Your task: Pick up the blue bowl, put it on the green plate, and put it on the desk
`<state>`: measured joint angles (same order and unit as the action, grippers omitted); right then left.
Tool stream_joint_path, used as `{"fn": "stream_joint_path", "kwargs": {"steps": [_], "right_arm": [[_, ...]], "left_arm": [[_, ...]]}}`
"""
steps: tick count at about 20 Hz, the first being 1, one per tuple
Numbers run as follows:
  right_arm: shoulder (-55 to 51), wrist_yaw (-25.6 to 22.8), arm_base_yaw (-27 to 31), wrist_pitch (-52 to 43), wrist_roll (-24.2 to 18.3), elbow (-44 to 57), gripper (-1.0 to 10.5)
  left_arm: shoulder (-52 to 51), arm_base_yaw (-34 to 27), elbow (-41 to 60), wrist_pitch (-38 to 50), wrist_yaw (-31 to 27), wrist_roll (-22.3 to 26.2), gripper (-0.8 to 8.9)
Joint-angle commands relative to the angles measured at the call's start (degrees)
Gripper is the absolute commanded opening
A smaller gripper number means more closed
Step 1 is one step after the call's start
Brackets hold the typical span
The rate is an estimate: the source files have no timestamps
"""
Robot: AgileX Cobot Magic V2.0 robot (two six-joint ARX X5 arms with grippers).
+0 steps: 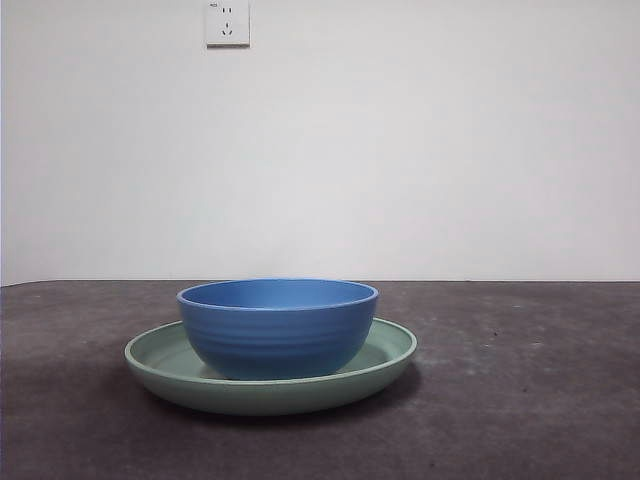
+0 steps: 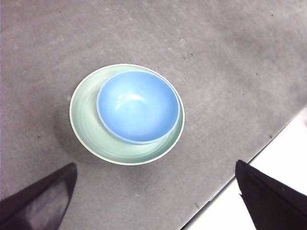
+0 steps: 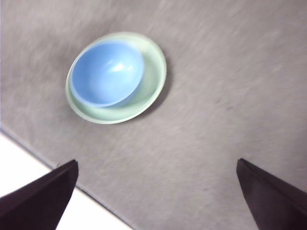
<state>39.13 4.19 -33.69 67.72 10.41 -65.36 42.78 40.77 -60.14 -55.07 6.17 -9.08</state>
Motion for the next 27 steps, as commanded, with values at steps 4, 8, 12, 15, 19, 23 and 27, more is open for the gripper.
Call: {"fn": "stream_joint_path", "kwargs": {"steps": [4, 8, 12, 15, 19, 23, 27], "right_arm": [[-6.45, -1.27, -0.42, 2.54, -0.37, -0.57, 5.9], [-8.28, -4.52, -0.39, 4.09, -0.39, -0.42, 5.9], [-8.28, -5.77, -0.42, 3.96, -0.83, -0.09, 0.1], [-8.28, -5.73, -0.42, 2.99, -0.66, -0.09, 0.3], [-8.28, -5.75, -0.42, 1.33, -0.66, -0.11, 0.3], [-8.28, -5.75, -0.42, 1.33, -0.66, -0.11, 0.3], [-8.28, -5.73, -0.42, 1.33, -0.66, -0.11, 0.3]], "left_arm": [[0.28, 0.48, -0.42, 0.50, 0.13, -2.58, 5.30], [0.52, 0.48, -0.42, 0.74, 0.11, -4.07, 5.19], [1.03, 0.48, -0.42, 0.72, 0.09, -3.85, 0.12], [1.11, 0.48, -0.44, 0.85, 0.09, -3.63, 0.26], [0.96, 0.48, -0.44, 0.81, 0.09, -3.63, 0.26], [0.96, 0.48, -0.44, 0.81, 0.09, -3.63, 0.26], [0.81, -1.40, -0.11, 0.76, -0.33, -3.63, 0.26]]}}
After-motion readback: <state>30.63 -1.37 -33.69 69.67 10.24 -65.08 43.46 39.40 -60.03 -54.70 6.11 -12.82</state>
